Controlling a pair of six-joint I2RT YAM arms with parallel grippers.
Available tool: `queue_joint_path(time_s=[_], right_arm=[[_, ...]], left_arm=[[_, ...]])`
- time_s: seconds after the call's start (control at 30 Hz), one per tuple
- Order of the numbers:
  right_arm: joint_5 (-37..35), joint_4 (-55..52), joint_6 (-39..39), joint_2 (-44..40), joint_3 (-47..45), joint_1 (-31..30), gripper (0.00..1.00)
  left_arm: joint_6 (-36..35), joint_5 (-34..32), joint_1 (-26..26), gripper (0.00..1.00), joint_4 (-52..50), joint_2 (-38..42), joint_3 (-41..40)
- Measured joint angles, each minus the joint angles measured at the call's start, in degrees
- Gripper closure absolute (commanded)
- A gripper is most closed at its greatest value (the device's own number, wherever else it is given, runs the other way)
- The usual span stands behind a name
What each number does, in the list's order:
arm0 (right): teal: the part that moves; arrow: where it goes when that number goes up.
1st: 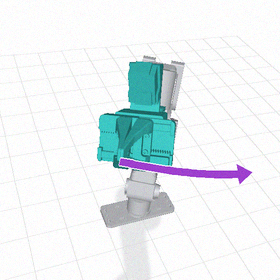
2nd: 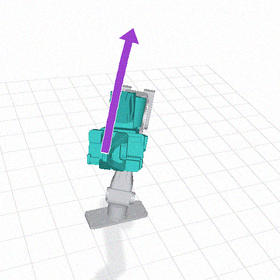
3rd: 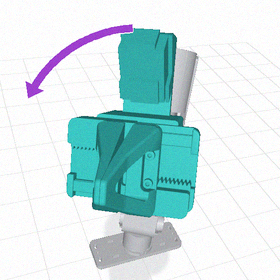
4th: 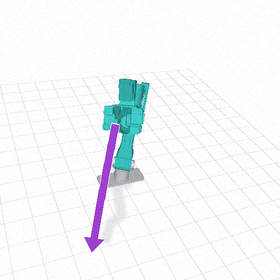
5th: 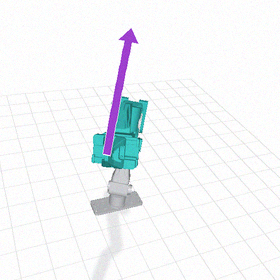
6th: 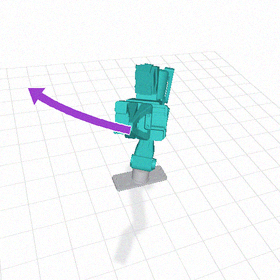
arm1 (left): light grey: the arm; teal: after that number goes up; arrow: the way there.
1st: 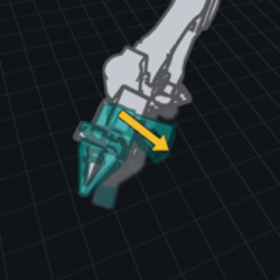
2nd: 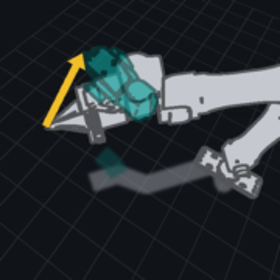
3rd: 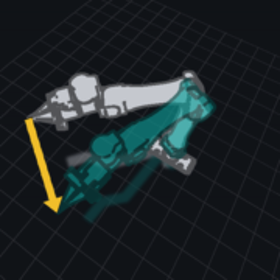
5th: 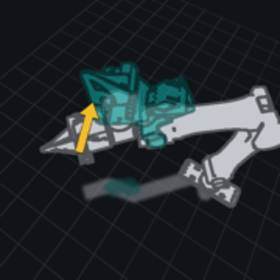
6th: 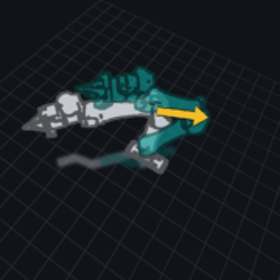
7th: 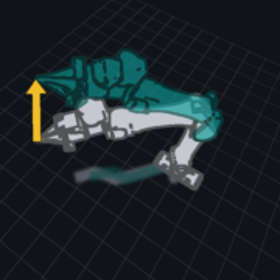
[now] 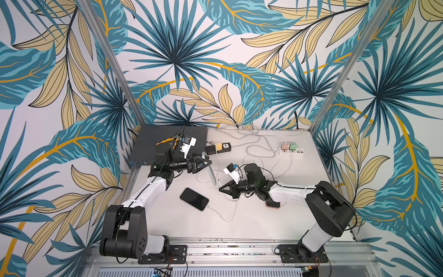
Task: Unplug the charging cable from the phone
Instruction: Remove the charging cable from the phone.
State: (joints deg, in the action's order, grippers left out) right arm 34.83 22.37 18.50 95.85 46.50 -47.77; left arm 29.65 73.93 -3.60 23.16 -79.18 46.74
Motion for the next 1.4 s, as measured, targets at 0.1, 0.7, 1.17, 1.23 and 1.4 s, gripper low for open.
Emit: queue_joint_path(time_s=[0.1, 0.7, 1.17, 1.23, 1.4], right_arm=[[-5.88, -1.9, 1.49, 0.0, 0.98, 0.13, 0.96], [-37.44, -23.19, 14.12, 4.26, 11.63, 0.15, 0.86], [-29.2, -23.04, 7.85, 0.85, 12.33, 3.28, 0.35], [-25.99, -21.94, 6.51, -0.04, 12.33, 4.44, 0.3], [-16.74, -19.71, 2.67, -1.49, 12.33, 5.97, 0.18]], left_arm=[[0.02, 0.04, 0.07, 0.61, 0.02, 0.0, 0.0], [0.04, 0.07, 0.09, 0.61, 0.02, 0.0, -0.02], [0.28, 0.07, 0.09, 0.6, 0.2, 0.0, -0.04], [0.46, 0.09, 0.09, 0.6, 0.28, 0.0, -0.07], [0.81, 0.37, 0.11, 0.6, 0.7, 0.0, -0.13]])
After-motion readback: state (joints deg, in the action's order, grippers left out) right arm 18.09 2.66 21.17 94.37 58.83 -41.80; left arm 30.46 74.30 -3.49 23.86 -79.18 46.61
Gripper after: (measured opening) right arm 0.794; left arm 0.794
